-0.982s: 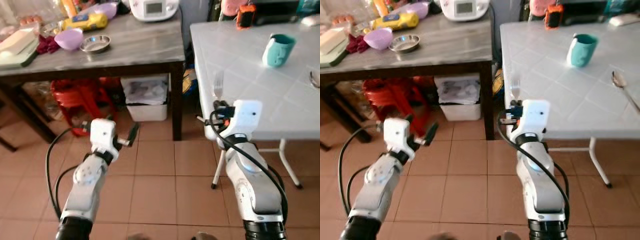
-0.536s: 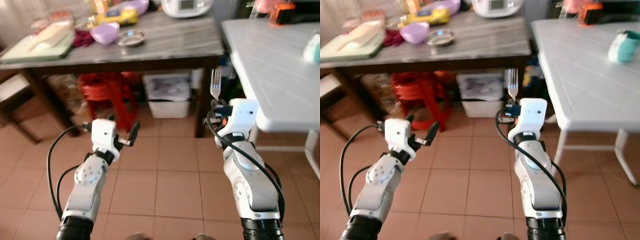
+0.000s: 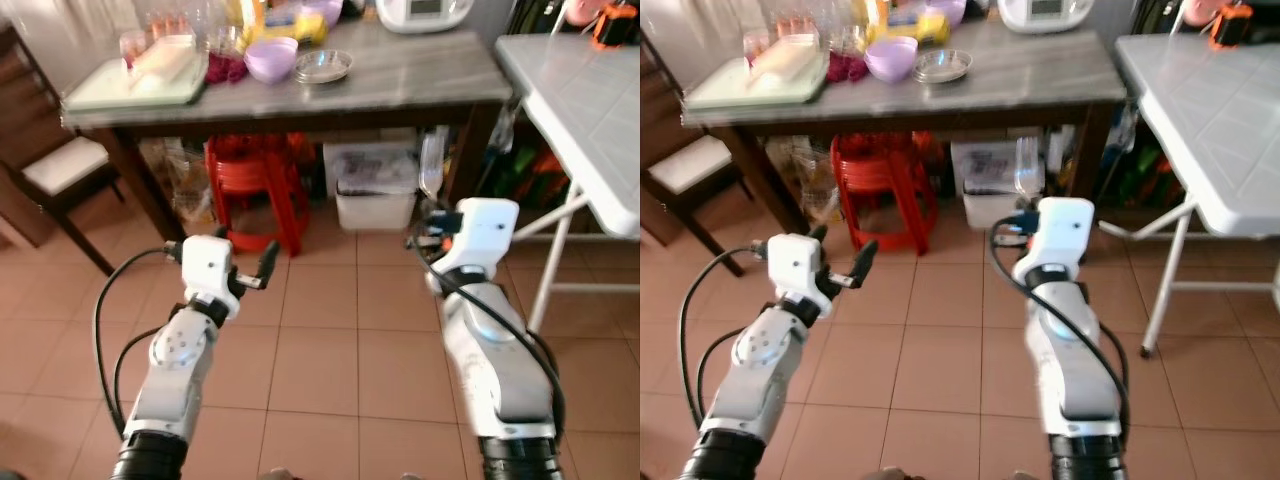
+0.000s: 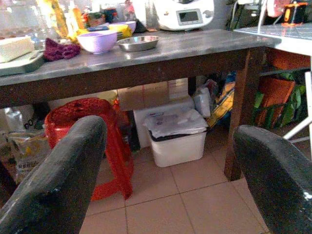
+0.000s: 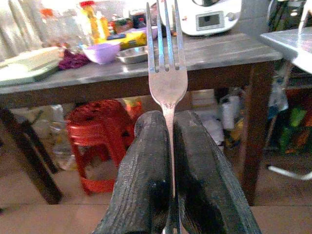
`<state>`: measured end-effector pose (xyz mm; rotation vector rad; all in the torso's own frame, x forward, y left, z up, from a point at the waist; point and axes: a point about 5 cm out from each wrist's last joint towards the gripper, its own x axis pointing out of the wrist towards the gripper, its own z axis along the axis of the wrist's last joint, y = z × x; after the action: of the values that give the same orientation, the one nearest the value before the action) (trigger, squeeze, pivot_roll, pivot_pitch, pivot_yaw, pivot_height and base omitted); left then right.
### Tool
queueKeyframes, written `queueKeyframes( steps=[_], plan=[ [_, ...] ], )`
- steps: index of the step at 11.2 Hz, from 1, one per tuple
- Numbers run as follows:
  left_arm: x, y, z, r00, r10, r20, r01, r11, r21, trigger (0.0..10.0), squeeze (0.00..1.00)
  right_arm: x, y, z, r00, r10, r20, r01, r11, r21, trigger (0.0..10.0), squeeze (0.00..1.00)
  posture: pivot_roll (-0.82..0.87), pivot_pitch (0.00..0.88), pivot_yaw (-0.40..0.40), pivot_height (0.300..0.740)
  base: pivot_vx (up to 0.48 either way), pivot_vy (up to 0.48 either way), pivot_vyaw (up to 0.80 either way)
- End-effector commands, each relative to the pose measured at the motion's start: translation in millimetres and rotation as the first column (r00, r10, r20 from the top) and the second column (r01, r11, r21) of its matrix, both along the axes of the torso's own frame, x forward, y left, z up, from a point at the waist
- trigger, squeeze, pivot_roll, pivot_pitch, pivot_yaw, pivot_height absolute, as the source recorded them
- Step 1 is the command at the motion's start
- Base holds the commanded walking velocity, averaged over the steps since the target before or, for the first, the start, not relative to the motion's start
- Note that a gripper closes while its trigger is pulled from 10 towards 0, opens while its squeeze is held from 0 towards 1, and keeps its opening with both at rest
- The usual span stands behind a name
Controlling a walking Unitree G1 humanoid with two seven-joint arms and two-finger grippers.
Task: Setting the table
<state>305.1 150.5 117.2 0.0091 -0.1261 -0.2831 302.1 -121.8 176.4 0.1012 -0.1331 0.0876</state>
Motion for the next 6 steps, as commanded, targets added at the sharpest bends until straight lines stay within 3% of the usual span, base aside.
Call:
queueKeyframes(
  steps=[1, 2, 6],
  plan=[
    [-0.9, -2.9, 3.9, 1.0, -0.006, 0.011, 0.007, 1.0, -0.021, 10.0, 0.0, -0.2, -3.1, 1.7, 1.0, -0.01, 0.014, 0.01, 1.0, -0.008, 10.0, 0.0, -0.06, 0.088, 0.096, 0.74, 0.0, 0.0, 0.0],
    [-0.8, -5.1, 7.5, 0.999, -0.019, 0.026, 0.02, 0.999, -0.031, 10.0, 0.0, -0.9, -5.3, 4.0, 1.0, -0.012, 0.02, 0.012, 1.0, -0.012, 10.0, 0.0, -0.05, 0.082, 0.093, 0.74, 0.0, 0.0, 0.0],
    [-1.0, -16.3, 7.8, 0.998, -0.052, 0.034, 0.054, 0.997, -0.054, 10.0, 0.0, -3.7, -12.4, -1.4, 0.999, -0.039, 0.015, 0.039, 0.999, -0.025, 10.0, 0.0, -0.08, 0.08, 0.096, 0.74, 0.316, 0.0, 0.0]
  ],
)
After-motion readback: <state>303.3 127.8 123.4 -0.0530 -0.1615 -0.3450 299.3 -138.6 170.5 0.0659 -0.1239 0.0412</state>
